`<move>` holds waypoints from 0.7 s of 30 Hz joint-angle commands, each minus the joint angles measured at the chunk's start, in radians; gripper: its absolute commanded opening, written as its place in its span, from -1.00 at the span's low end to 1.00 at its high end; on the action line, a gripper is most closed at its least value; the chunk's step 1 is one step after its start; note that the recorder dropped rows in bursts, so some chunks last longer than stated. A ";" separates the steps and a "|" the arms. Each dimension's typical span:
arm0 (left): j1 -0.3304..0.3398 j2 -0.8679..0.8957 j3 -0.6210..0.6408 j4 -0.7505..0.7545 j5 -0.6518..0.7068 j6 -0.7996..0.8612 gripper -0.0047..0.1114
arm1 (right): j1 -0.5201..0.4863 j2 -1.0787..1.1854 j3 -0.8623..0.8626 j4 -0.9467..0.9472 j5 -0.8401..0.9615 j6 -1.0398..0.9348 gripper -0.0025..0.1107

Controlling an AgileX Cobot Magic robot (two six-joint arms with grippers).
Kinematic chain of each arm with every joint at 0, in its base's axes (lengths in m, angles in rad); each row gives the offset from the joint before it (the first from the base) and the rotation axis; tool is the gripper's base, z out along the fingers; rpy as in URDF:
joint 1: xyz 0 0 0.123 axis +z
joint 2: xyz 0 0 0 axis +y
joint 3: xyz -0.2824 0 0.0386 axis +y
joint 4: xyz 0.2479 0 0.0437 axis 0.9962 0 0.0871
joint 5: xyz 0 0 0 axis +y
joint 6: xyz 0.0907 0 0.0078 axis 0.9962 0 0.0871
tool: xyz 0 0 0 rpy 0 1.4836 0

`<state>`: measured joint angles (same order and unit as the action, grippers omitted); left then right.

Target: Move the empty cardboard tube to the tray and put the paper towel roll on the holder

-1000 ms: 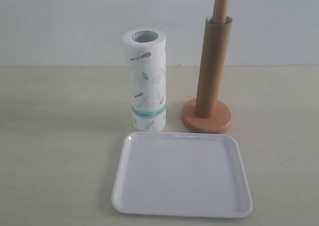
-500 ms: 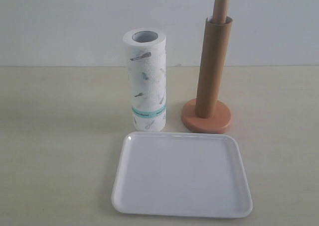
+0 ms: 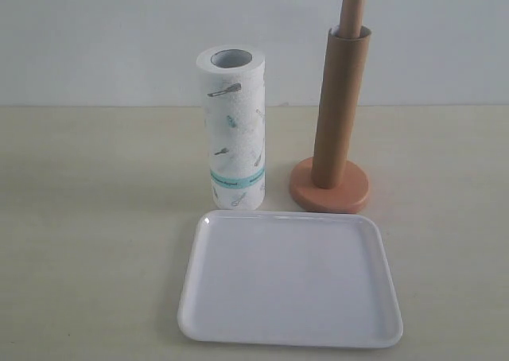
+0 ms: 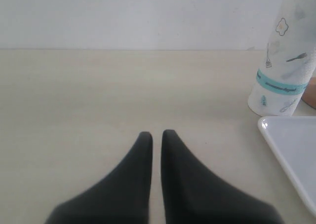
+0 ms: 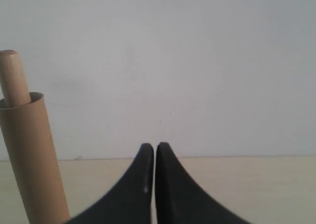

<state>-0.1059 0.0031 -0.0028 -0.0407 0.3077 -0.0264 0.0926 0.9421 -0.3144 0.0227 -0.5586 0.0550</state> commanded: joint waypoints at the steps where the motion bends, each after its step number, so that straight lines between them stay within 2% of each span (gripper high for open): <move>1: 0.003 -0.003 0.003 0.002 -0.001 0.003 -0.81 | -0.003 0.054 -0.005 -0.049 -0.023 0.109 -0.93; 5: 0.003 -0.003 0.003 0.002 -0.001 0.003 -0.81 | -0.003 0.149 -0.005 -0.236 -0.102 0.181 -0.93; 9: 0.003 -0.003 0.003 0.002 -0.001 0.003 -0.81 | -0.003 0.272 -0.007 -0.439 -0.274 0.228 -0.93; 15: 0.003 -0.003 0.003 0.002 -0.001 0.003 -0.81 | -0.003 0.463 -0.015 -0.554 -0.511 0.231 -0.93; 21: 0.003 -0.003 0.003 0.002 -0.001 0.003 -0.81 | -0.003 0.617 -0.118 -0.733 -0.510 0.288 -0.93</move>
<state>-0.1059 0.0031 -0.0028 -0.0407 0.3077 -0.0264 0.0926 1.5072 -0.3882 -0.6351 -1.0477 0.3124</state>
